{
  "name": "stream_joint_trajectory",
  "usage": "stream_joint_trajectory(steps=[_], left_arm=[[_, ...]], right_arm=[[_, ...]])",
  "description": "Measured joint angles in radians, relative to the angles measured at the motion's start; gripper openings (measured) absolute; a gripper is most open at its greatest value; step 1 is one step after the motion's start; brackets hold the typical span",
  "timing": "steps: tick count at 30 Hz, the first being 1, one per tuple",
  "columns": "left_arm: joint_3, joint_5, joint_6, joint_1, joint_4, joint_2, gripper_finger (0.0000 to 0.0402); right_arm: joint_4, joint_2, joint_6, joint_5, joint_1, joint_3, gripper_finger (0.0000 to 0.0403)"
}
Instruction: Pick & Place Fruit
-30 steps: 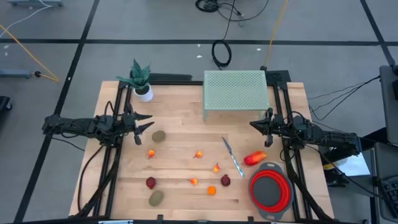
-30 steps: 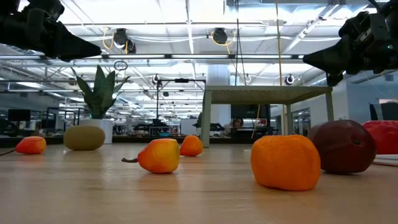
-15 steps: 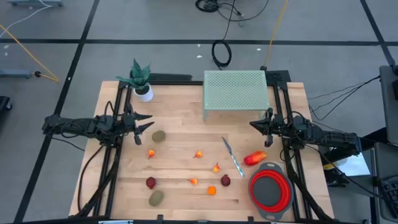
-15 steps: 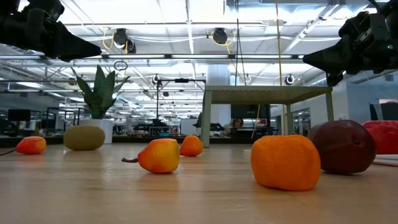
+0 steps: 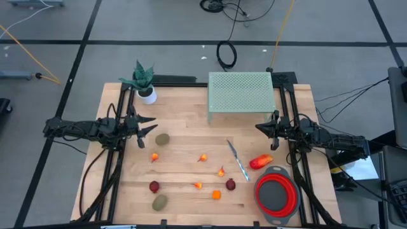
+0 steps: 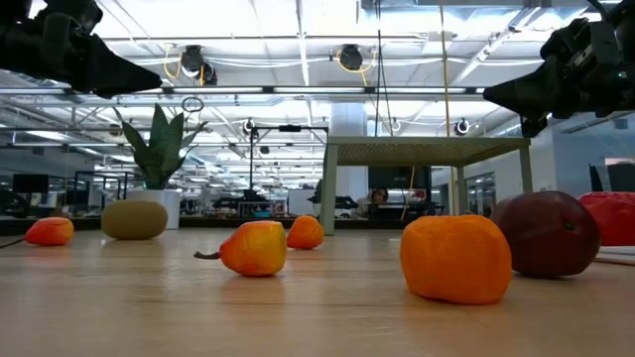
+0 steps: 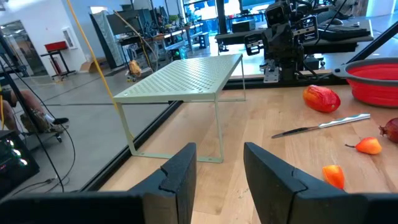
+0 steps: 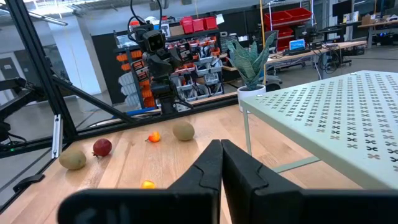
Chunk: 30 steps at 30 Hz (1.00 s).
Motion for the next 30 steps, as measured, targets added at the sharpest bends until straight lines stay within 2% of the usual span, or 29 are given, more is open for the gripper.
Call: stream_joint_trajectory(steps=[6,16,25,30], left_arm=[[0.000,0.000,0.000,0.000,0.000,0.000,0.0134],[0.000,0.000,0.000,0.000,0.000,0.000,0.0134],[0.000,0.000,0.000,0.000,0.000,0.000,0.0134],[0.000,0.000,0.000,0.000,0.000,0.000,0.0134]], right_arm=[[0.000,0.000,-0.073,0.004,0.000,0.000,0.0000],[0.001,0.000,-0.066,0.004,0.000,0.000,0.0000],[0.001,0.000,0.138,0.000,0.000,0.000,0.0000],[0.001,0.000,0.195,0.000,0.000,0.000,0.0000]])
